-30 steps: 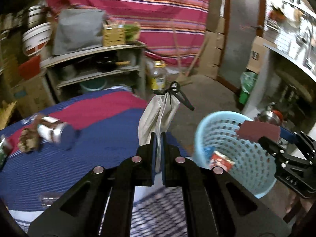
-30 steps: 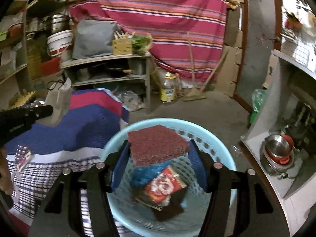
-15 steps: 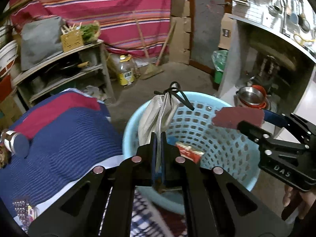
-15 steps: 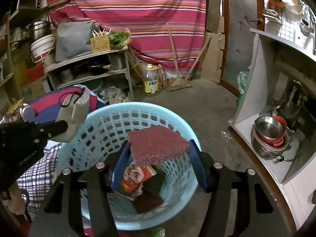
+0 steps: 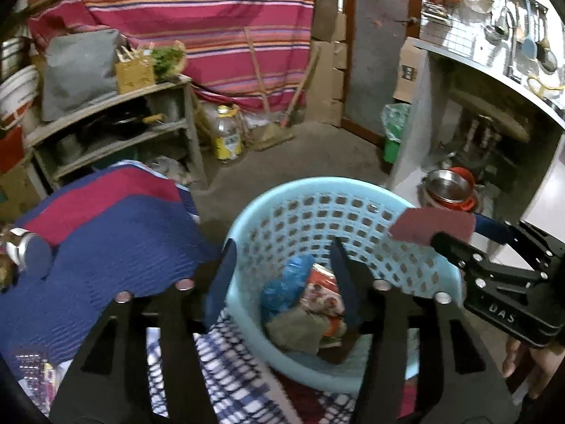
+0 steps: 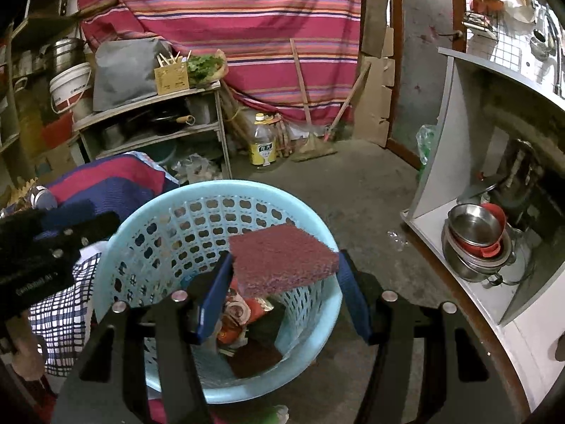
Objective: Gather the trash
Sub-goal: 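Carry the mask and brown pad over the blue basket and release both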
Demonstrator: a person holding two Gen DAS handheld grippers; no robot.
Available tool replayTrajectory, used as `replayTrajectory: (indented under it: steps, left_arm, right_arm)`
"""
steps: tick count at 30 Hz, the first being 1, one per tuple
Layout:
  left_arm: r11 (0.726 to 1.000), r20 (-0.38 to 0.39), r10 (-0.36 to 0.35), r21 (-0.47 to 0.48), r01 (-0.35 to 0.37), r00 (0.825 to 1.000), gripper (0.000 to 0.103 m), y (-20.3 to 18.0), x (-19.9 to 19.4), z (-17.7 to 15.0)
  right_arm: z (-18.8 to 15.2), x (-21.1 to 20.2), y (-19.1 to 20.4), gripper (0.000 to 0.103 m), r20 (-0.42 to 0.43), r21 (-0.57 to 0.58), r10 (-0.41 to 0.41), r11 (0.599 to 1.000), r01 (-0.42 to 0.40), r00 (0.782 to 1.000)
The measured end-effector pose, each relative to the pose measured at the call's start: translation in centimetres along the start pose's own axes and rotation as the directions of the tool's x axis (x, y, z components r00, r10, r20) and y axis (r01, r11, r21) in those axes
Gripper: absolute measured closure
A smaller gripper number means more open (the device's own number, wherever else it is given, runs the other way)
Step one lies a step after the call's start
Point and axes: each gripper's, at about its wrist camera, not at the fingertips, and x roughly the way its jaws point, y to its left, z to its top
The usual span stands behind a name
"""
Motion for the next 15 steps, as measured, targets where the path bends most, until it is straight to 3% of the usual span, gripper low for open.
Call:
replayTrajectory:
  steps: [7, 15]
  left_arm:
    - [0.993, 0.024, 0.104, -0.059, -0.102, 0.994, 0.018, 3.4, -1.6, 0.4]
    - [0.982, 0.033, 0.167, -0.096, -0.163, 0.985, 0.013, 6.1, -3.2, 0.3]
  right_arm:
    - [-0.1, 1.1, 1.5, 0.043, -0.021, -0.009, 0.008, 1.000, -0.008, 1.000]
    - [0.8, 3.6, 4.3, 0.043, -0.046, -0.017, 0.025, 1.000, -0.026, 0.999]
